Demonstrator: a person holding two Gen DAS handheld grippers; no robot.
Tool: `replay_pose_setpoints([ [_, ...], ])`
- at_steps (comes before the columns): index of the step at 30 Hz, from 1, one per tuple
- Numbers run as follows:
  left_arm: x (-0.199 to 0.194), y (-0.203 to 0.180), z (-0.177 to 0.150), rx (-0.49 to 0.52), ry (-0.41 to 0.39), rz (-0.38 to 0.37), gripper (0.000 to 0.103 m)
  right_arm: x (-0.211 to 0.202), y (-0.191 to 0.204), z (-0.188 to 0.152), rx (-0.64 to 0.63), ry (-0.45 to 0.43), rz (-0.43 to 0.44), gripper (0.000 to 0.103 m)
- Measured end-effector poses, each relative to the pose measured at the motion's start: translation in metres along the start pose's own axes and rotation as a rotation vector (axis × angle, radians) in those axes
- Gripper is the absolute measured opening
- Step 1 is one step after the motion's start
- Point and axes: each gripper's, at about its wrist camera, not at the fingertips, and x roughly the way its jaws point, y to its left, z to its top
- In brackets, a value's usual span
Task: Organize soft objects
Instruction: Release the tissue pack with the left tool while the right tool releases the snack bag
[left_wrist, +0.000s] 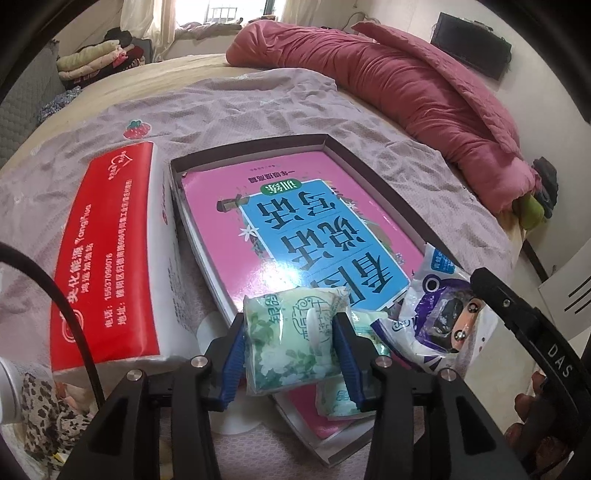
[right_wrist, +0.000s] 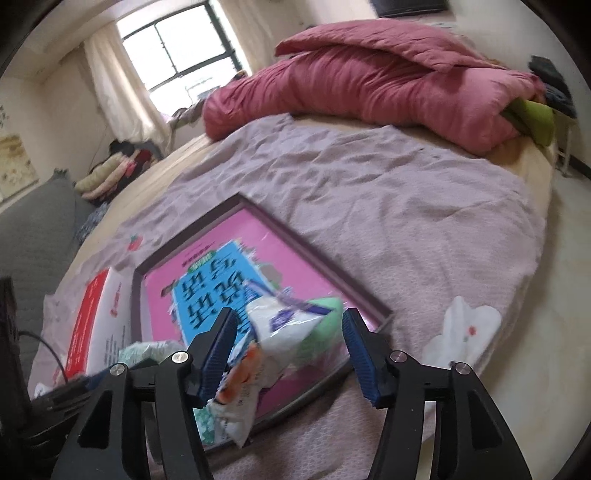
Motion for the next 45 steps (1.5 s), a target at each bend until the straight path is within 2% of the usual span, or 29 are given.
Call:
replay_pose_setpoints([
  [3, 0.002, -0.001, 0.0, -0.006, 0.003, -0.023, 0.048, -0.003, -0.006, 0.001, 0.021, -0.013, -0.012, 0.066],
  [7, 0.002, -0.004, 0.0, -0.005, 0.003, -0.032, 0.049, -0.004, -0.007, 0.002, 0.022, -0.017, -0.015, 0.067],
  [14, -0.002, -0.006, 0.001, -0.003, -0.008, -0.049, 0.052, -0.013, 0.0, -0.001, -0.066, 0.01, -0.087, 0.068],
  [18, -0.008, -0.006, 0.002, -0.005, -0.022, -0.051, 0.053, -0.017, 0.005, -0.007, -0.098, 0.028, -0.094, 0.068],
  [20, -0.01, -0.006, 0.003, -0.004, -0.027, -0.052, 0.058, -0.017, 0.008, -0.009, -0.112, 0.044, -0.108, 0.068],
  [24, -0.017, -0.005, 0.002, -0.003, -0.034, -0.059, 0.058, -0.01, 0.012, -0.013, -0.135, 0.082, -0.135, 0.068],
  [32, -0.032, -0.006, -0.005, 0.017, -0.055, -0.065, 0.058, 0.017, 0.003, -0.016, -0.099, 0.186, -0.141, 0.068],
  [45, -0.056, 0.006, -0.018, -0.015, -0.077, -0.054, 0.058, 0.021, 0.017, -0.012, -0.152, 0.139, -0.167, 0.07],
])
